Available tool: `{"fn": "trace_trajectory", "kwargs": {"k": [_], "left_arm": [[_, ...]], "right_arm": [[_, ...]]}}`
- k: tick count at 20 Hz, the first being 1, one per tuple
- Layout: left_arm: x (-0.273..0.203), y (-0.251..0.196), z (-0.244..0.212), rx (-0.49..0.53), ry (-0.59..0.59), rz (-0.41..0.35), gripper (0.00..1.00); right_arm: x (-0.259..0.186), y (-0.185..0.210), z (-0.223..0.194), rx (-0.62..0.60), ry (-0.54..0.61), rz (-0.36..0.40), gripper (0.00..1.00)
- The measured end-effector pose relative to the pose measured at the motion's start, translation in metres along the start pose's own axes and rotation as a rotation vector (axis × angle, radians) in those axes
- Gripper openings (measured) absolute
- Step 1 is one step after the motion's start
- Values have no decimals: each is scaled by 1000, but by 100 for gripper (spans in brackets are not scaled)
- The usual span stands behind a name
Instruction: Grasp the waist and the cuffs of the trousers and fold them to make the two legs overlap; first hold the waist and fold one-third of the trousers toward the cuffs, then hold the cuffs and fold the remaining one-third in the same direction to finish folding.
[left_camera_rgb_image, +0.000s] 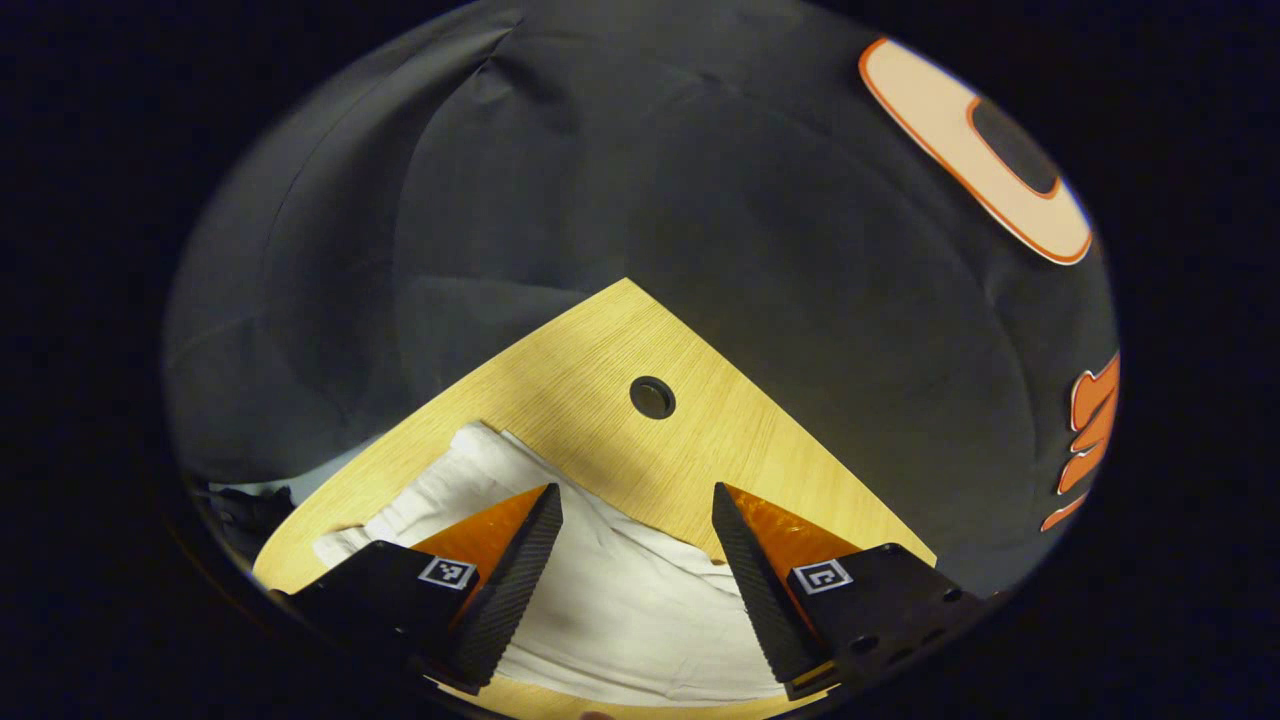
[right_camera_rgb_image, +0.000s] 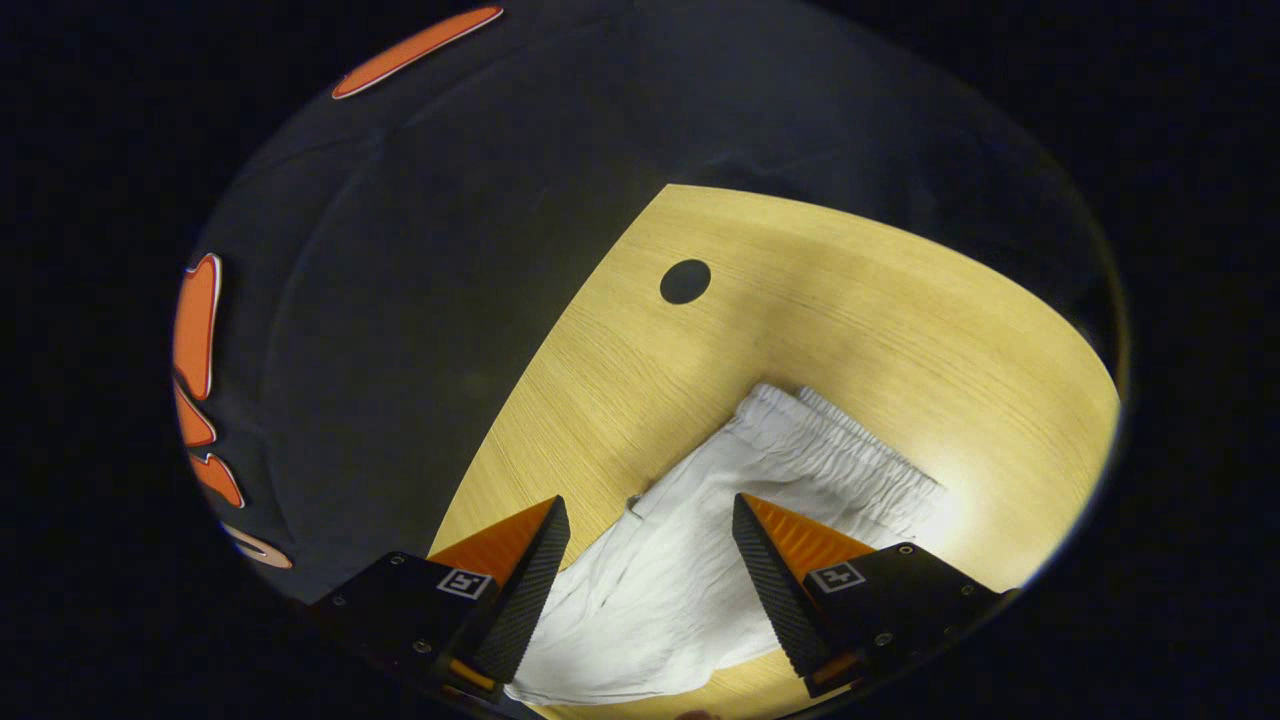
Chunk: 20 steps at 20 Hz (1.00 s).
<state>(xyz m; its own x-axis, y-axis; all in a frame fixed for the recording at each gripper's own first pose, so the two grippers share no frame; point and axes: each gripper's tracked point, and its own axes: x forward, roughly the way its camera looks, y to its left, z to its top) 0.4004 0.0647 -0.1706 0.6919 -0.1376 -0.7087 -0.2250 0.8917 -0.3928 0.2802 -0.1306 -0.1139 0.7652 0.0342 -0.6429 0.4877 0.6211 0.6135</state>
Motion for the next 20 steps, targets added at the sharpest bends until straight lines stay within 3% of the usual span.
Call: {"fn": "trace_trajectory", "kwargs": {"k": [5, 10, 15, 20], "left_arm": [[-54, -23, 26, 155, -127, -26, 99], [-96, -39, 23, 261, -215, -28, 100], [-133, -54, -11, 313, -252, -51, 99], [-157, -57, -37, 386, -321, -46, 99]], "right_arm": [[-23, -66, 8, 31, -40, -60, 99], [-25, -119, 1, 109, -41, -88, 99], [-16, -142, -17, 144, -2, -88, 98], [-6, -138, -16, 137, 3, -72, 99]]}}
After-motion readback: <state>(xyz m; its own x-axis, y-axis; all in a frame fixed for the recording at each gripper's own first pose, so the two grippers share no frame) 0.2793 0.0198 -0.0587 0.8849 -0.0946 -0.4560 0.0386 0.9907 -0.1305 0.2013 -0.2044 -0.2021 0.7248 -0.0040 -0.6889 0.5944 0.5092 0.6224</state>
